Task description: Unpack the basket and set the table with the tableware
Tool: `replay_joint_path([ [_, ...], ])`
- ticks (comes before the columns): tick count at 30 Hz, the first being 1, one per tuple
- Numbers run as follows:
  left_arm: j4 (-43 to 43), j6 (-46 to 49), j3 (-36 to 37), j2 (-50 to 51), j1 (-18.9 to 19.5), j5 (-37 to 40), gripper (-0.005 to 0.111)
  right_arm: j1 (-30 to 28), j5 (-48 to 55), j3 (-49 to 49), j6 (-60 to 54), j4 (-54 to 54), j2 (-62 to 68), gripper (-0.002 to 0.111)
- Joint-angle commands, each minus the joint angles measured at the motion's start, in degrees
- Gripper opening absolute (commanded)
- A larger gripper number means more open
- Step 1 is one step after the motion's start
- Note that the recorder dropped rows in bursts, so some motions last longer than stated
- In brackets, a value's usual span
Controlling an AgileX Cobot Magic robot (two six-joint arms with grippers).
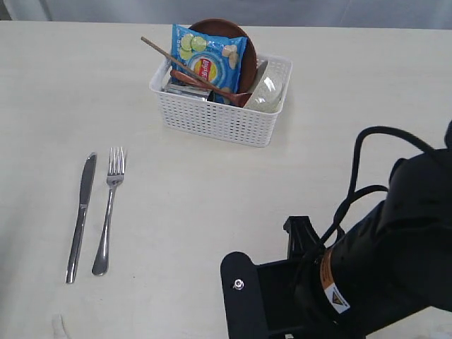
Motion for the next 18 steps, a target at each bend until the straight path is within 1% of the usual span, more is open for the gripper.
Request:
replay_joint_path([
  [1,-0.11,-0.13,0.13,-0.11,-0.29,-0.03,0.000,0.05,-2.21,0.56,2.45,0.38,-0.45,0.037],
  [11,-0.11,-0.13,0.13,-0.11,-0.29,-0.03,0.000,0.05,-2.49,0.85,3.68,2.38,-0.34,0.037],
  [18,-0.11,-0.13,0.13,-0.11,-0.29,-0.03,0.000,0.05,-5.28,2.66,3.37,2.51,-0.34,0.037],
])
